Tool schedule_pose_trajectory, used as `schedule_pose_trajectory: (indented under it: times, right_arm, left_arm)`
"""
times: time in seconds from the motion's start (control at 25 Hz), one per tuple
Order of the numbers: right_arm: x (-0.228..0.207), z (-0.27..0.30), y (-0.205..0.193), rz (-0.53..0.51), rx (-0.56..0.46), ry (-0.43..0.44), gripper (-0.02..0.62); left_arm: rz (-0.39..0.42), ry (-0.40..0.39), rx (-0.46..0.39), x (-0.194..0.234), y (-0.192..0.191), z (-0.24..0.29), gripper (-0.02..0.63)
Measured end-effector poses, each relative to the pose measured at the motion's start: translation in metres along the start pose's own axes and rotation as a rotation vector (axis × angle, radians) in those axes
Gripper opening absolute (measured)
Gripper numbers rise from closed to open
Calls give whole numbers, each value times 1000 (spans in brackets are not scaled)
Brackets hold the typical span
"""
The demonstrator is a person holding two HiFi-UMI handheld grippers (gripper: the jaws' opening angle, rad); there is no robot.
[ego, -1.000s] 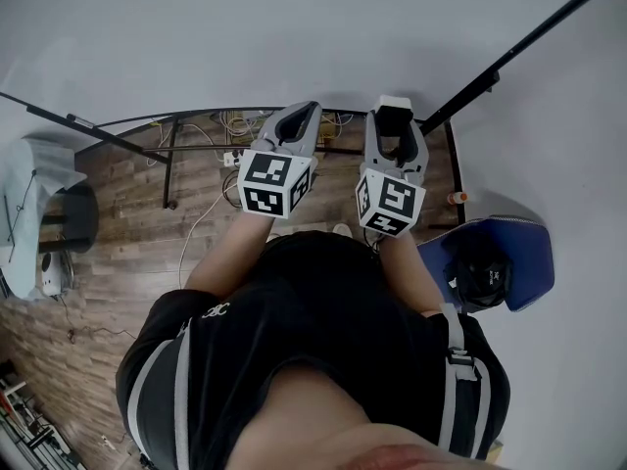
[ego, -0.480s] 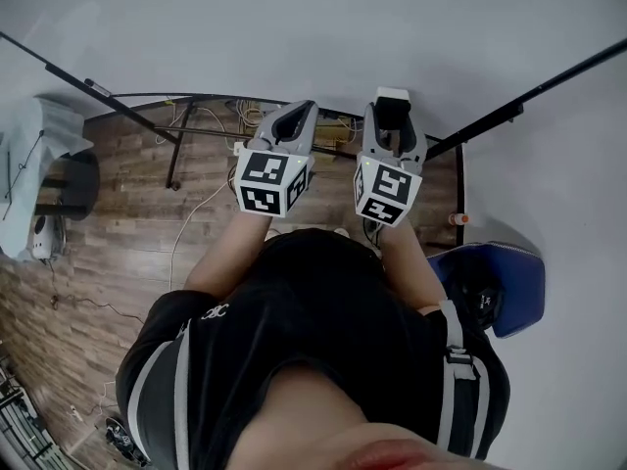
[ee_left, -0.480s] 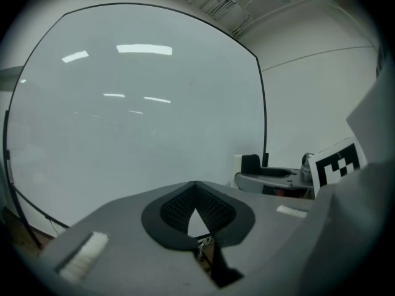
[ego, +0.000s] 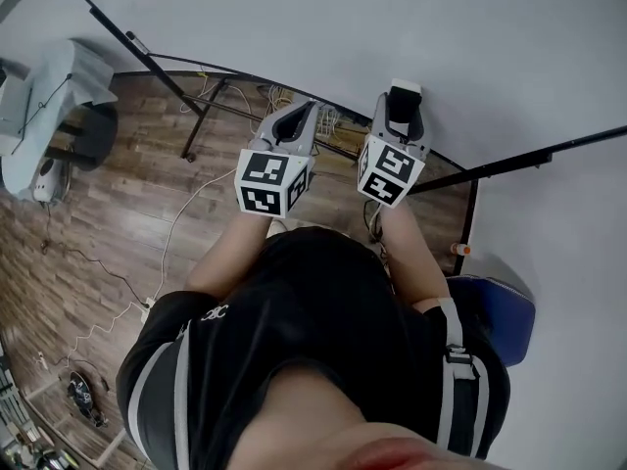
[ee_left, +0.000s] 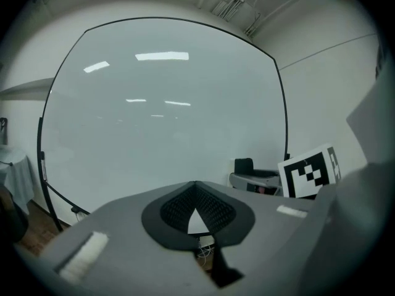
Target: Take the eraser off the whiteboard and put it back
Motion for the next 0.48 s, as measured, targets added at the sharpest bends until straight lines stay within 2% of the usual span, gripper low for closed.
schedule_pose_trajectory:
  times: [0.24,0.48]
  right_arm:
    - [18,22,-13,-64,48,-12,232]
    - [24,41,-23,-211,84,-88,232]
  left_arm:
    - [-15,59,12,16,-5,-15,8]
    - [-22,79,30,27,-9,-23,8]
Point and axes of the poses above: the fingertips, and each gripper's own axes: z forward along the fingers, x to its left, y out of its top, the point moved 9 cm from there along -z, backward along the fingers, and after that the axes turned 9 degrees about y, right-handed, at the moved point
